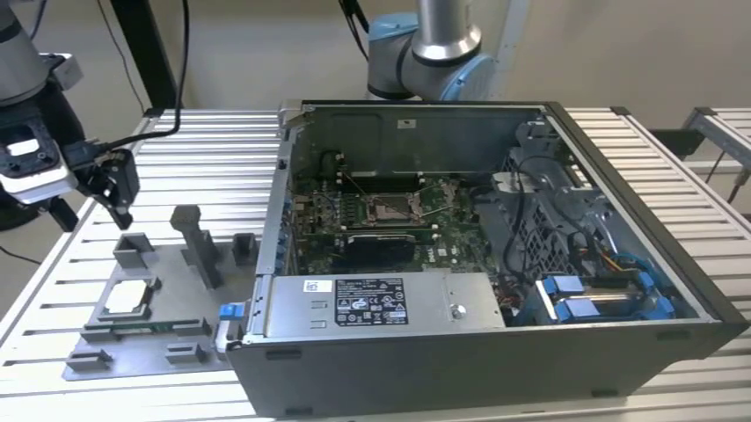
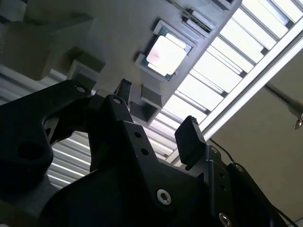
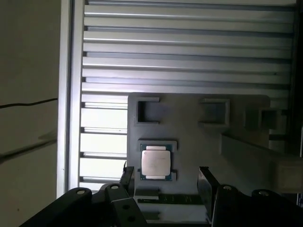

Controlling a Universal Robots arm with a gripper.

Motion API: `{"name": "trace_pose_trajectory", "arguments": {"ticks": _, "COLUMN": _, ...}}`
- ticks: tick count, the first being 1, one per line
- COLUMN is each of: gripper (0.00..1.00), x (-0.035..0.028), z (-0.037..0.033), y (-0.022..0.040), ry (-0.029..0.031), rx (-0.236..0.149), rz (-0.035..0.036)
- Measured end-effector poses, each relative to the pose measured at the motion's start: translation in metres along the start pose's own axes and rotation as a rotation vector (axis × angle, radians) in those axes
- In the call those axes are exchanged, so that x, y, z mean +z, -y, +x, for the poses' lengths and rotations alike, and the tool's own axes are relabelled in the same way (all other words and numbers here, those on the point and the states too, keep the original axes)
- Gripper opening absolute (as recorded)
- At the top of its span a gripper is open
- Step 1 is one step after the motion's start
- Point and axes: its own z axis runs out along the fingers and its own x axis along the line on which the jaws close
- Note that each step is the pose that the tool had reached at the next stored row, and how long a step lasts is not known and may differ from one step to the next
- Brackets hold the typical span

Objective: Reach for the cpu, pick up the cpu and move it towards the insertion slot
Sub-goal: 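Pick up the cpu and move it towards the insertion slot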

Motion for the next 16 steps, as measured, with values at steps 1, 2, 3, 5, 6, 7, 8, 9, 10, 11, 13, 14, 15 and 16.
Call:
{"name": "trace_pose_trajectory", "arguments": {"ticks": 1, "gripper": 1.00, "x": 0.0008, "z": 0.0000, "y": 0.0000, "ry": 0.0000, "rx": 0.000, "rz": 0.0000}}
{"name": "trace_pose_trajectory", "arguments": {"ticks": 2, "gripper": 1.00, "x": 0.0015, "z": 0.0000, "y": 0.0001, "ry": -0.0001, "rx": 0.000, "rz": 0.0000}}
{"name": "trace_pose_trajectory", "arguments": {"ticks": 3, "gripper": 1.00, "x": 0.0022, "z": 0.0000, "y": 0.0001, "ry": -0.0001, "rx": 0.000, "rz": 0.0001}}
{"name": "trace_pose_trajectory", "arguments": {"ticks": 5, "gripper": 1.00, "x": 0.0038, "z": 0.0000, "y": 0.0001, "ry": 0.0000, "rx": 0.000, "rz": 0.0000}}
{"name": "trace_pose_trajectory", "arguments": {"ticks": 6, "gripper": 1.00, "x": 0.0046, "z": 0.0000, "y": 0.0002, "ry": 0.0000, "rx": 0.000, "rz": 0.0000}}
{"name": "trace_pose_trajectory", "arguments": {"ticks": 7, "gripper": 1.00, "x": 0.0053, "z": 0.0000, "y": 0.0002, "ry": -0.0001, "rx": 0.000, "rz": 0.0001}}
{"name": "trace_pose_trajectory", "arguments": {"ticks": 8, "gripper": 1.00, "x": 0.0061, "z": 0.0000, "y": 0.0003, "ry": -0.0001, "rx": 0.000, "rz": 0.0001}}
{"name": "trace_pose_trajectory", "arguments": {"ticks": 9, "gripper": 1.00, "x": 0.0069, "z": 0.0000, "y": 0.0003, "ry": -0.0001, "rx": 0.000, "rz": 0.0001}}
{"name": "trace_pose_trajectory", "arguments": {"ticks": 10, "gripper": 1.00, "x": 0.0076, "z": 0.0000, "y": 0.0003, "ry": -0.0001, "rx": 0.000, "rz": 0.0001}}
{"name": "trace_pose_trajectory", "arguments": {"ticks": 11, "gripper": 1.00, "x": 0.0084, "z": 0.0001, "y": 0.0003, "ry": -0.0001, "rx": 0.000, "rz": 0.0001}}
{"name": "trace_pose_trajectory", "arguments": {"ticks": 13, "gripper": 1.00, "x": 0.0097, "z": 0.0002, "y": 0.0004, "ry": -0.0001, "rx": 0.000, "rz": 0.0001}}
{"name": "trace_pose_trajectory", "arguments": {"ticks": 14, "gripper": 1.00, "x": 0.0104, "z": 0.0003, "y": 0.0004, "ry": -0.0001, "rx": 0.000, "rz": 0.0000}}
{"name": "trace_pose_trajectory", "arguments": {"ticks": 15, "gripper": 1.00, "x": 0.0110, "z": 0.0004, "y": 0.0004, "ry": 0.0000, "rx": 0.000, "rz": 0.0000}}
{"name": "trace_pose_trajectory", "arguments": {"ticks": 16, "gripper": 1.00, "x": 0.0117, "z": 0.0004, "y": 0.0005, "ry": 0.0000, "rx": 0.000, "rz": 0.0000}}
